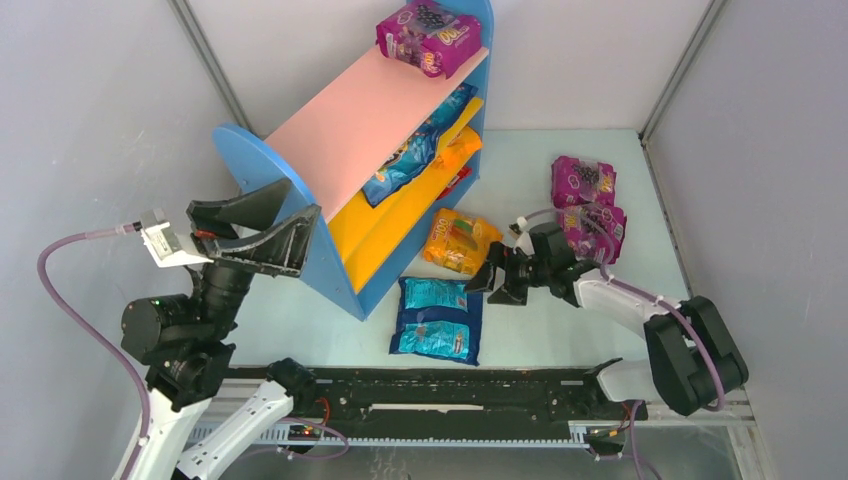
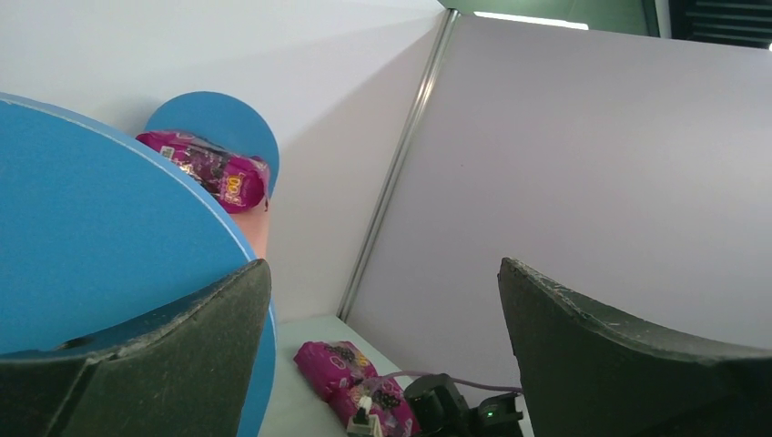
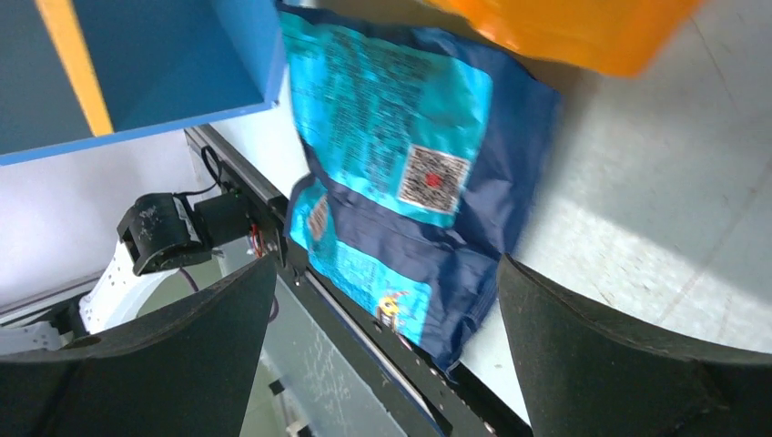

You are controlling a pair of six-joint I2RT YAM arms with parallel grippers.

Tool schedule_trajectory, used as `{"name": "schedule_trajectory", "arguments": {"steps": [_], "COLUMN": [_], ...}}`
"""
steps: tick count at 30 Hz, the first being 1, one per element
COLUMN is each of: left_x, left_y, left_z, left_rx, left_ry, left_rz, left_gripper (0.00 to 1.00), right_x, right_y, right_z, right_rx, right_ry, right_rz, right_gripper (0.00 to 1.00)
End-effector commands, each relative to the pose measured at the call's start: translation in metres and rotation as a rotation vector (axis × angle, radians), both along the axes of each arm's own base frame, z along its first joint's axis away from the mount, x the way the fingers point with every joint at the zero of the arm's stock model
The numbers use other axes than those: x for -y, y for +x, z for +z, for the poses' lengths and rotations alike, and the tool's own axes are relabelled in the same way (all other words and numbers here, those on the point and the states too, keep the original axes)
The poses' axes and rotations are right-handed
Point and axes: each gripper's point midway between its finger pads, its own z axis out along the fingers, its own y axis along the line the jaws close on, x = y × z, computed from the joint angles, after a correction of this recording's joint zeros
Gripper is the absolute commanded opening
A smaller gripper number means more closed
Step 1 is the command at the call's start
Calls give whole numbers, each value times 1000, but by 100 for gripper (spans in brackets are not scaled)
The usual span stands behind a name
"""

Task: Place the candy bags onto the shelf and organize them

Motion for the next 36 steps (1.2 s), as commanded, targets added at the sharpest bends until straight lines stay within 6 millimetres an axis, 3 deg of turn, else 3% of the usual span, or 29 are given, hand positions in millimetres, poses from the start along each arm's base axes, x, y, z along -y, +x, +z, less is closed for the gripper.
{"name": "schedule_trajectory", "arguments": {"steps": [1,8,13,20,22,26,30,33,36], "left_x": [16,75,93,141,160,192,203,204,207], "left_y": [4,6,-11,-37,-46,-58,-60,-58,-58], "left_z": [-10,-50,-77,-120,-141,-205,-262,-282,-293], "left_rx": [-13,-173,-182,-181,-170,-246,-307,-323,-334], "left_ry": [16,263,421,691,788,978,1138,1196,1202], "left_rz": [-66,-246,-227,-209,-223,-277,-268,-243,-245], "left_gripper": [100,100,100,100,100,100,100,100,100], "right_x": [6,17,7,5,3,-1,-9,-21,-27], "right_y": [-15,-30,-29,-36,-41,-46,-46,-43,-43], "right_z": [-12,-34,-34,-40,-41,-42,-43,-38,-29], "right_rx": [-86,-137,-142,-161,-172,-169,-166,-144,-129], "right_ry": [74,117,167,245,266,280,263,267,316], "right_rz": [36,0,13,-44,-53,-54,-54,-36,-25], "right_gripper": [100,98,96,94,93,91,88,78,61]}}
